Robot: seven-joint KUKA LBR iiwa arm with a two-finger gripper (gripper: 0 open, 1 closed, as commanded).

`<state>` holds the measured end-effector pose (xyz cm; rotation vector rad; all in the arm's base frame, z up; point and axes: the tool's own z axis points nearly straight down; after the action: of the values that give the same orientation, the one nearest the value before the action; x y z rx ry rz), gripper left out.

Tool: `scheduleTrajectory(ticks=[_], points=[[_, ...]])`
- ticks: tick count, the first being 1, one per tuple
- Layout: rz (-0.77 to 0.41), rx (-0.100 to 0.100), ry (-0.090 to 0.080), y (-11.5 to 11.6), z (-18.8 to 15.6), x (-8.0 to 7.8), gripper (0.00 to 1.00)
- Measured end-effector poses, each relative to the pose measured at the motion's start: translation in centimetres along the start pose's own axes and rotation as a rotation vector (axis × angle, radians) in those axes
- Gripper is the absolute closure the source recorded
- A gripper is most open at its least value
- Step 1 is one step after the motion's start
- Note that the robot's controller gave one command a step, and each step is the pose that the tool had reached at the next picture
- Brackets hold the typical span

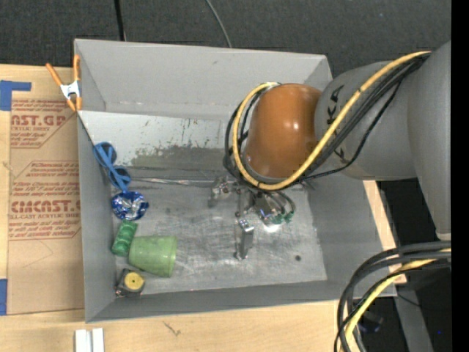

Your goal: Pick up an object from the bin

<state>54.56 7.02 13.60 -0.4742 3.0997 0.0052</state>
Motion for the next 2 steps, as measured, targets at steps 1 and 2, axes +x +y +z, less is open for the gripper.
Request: scheduleTrajectory(ticks=[1, 2], points=[[0.004, 0.001, 0.004, -0.3, 0.3, 0.1, 1.0], [0.016, 0.001, 0.004, 0.2, 3.1, -2.8, 1.0]])
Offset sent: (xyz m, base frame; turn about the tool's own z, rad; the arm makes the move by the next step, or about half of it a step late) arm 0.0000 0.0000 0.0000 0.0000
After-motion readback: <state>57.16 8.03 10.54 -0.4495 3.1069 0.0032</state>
